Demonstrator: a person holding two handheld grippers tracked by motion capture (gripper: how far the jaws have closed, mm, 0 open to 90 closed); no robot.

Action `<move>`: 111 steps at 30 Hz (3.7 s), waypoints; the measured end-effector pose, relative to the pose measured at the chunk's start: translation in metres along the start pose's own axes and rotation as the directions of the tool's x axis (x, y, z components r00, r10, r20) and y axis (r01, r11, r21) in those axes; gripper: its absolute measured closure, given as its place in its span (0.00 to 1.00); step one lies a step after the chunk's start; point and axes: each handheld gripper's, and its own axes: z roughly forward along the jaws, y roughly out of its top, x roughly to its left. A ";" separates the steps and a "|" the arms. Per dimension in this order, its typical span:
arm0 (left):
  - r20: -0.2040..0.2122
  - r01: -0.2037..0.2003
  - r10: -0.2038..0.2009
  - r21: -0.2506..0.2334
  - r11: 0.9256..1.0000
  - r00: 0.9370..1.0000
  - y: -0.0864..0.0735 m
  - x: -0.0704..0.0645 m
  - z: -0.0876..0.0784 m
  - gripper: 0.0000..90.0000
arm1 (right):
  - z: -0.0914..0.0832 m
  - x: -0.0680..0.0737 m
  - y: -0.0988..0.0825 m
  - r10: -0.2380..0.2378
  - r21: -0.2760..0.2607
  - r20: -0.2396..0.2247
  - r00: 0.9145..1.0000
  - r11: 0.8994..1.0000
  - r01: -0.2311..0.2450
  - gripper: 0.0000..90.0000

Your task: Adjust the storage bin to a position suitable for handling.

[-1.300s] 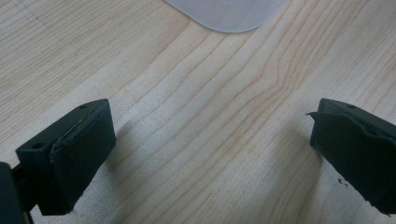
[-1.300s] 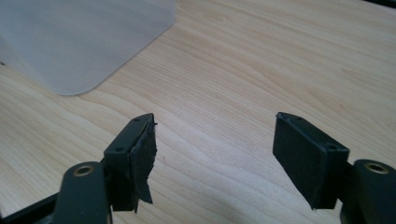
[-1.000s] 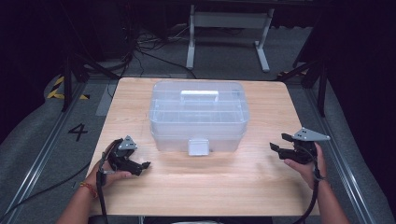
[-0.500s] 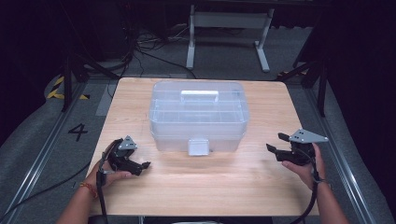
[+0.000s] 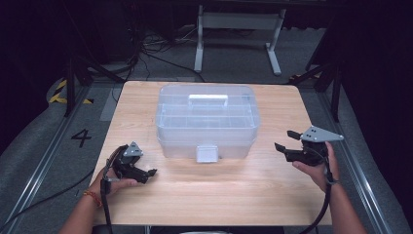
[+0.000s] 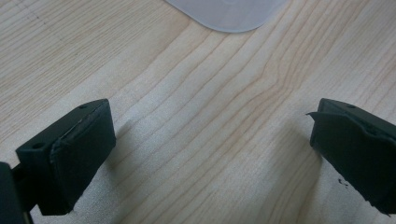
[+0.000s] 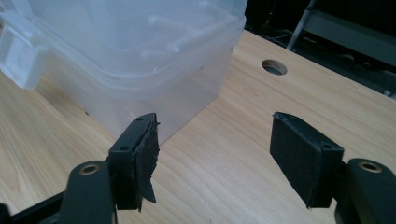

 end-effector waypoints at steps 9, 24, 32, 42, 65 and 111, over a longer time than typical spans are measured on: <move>-0.001 0.002 -0.002 0.001 1.000 1.000 0.000 0.000 0.000 0.01 | -0.001 -0.012 0.022 -0.005 -0.011 0.017 1.000 1.000 0.005 0.37; -0.005 0.003 -0.003 0.000 1.000 1.000 0.000 0.000 0.000 0.01 | 0.002 -0.017 0.069 -0.012 -0.068 0.006 1.000 0.998 0.013 0.38; -0.014 0.004 -0.004 0.000 1.000 1.000 0.000 -0.001 -0.001 0.01 | 0.011 -0.011 0.097 -0.051 -0.064 -0.001 0.999 0.997 0.050 0.40; -0.015 0.003 -0.003 0.001 1.000 1.000 0.000 -0.001 -0.001 0.01 | 0.041 0.011 0.134 -0.102 -0.055 -0.081 0.992 0.994 0.098 0.40; -0.018 0.005 -0.005 -0.001 1.000 1.000 0.000 -0.001 0.000 0.01 | 0.103 0.031 0.164 -0.152 0.032 -0.170 0.974 0.987 0.159 0.44; -0.123 0.018 -0.043 -0.199 0.980 0.991 0.026 -0.016 -0.052 0.42 | 0.128 0.036 0.190 -0.185 0.080 -0.241 0.953 0.975 0.210 0.82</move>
